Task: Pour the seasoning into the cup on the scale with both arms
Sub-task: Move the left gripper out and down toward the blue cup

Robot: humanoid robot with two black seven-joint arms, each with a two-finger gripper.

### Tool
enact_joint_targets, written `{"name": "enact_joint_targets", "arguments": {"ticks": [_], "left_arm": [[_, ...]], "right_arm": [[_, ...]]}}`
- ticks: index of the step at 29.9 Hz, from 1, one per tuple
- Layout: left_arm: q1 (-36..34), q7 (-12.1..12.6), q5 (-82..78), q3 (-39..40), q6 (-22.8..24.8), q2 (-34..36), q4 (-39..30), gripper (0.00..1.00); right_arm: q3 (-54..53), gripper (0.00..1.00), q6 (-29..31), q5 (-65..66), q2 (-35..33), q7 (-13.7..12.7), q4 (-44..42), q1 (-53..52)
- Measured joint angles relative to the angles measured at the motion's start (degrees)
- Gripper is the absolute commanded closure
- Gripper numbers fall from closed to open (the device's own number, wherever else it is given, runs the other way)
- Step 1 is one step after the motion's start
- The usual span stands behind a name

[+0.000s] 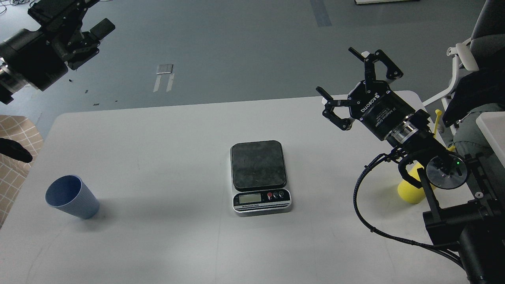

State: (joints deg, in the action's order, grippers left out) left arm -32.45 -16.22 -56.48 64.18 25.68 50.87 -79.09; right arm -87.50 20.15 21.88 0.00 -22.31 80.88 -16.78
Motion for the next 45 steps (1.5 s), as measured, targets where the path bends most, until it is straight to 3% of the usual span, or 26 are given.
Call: {"name": "enact_joint_targets", "arguments": {"ticks": [7,10,15,24,27,36,45], "left_arm": [[5.8,-9.5,-5.6,0.1,-0.1,11.0,-1.0,0.01],[9.3,-11.4,-9.8,-0.5,0.0,16.0,-0.9,0.01],[15.8,-11.8,-21.0,-1.4,-3.5,19.3,0.9,0.01],[36.3,-11.8,-30.3,-1.9,-25.5,21.0,3.0,0.01],[40.6,-11.8,-31.0,-1.9,-30.7,21.0,3.7,0.01],[43.5,-11.8,-31.2,-3.1,-35.3,20.9,4.3,0.01],[43.7,-11.8,-31.3,-11.8,-49.5,20.5,4.3,0.01]], "right_arm": [[-0.2,0.00,0.0,0.0,0.0,0.0,0.1,0.6],[-0.2,0.00,0.1,0.0,0.0,0.0,0.2,1.0],[-0.6,0.00,0.1,-0.1,0.0,0.0,0.2,1.4],[-0.8,0.00,0.1,-0.1,0.0,0.0,0.4,2.5],[-0.7,0.00,0.1,-0.1,0.0,0.0,0.4,3.0],[-0.2,0.00,0.1,-0.1,0.0,0.0,0.4,3.2],[-0.2,0.00,0.1,-0.1,0.0,0.0,0.5,3.4]]}}
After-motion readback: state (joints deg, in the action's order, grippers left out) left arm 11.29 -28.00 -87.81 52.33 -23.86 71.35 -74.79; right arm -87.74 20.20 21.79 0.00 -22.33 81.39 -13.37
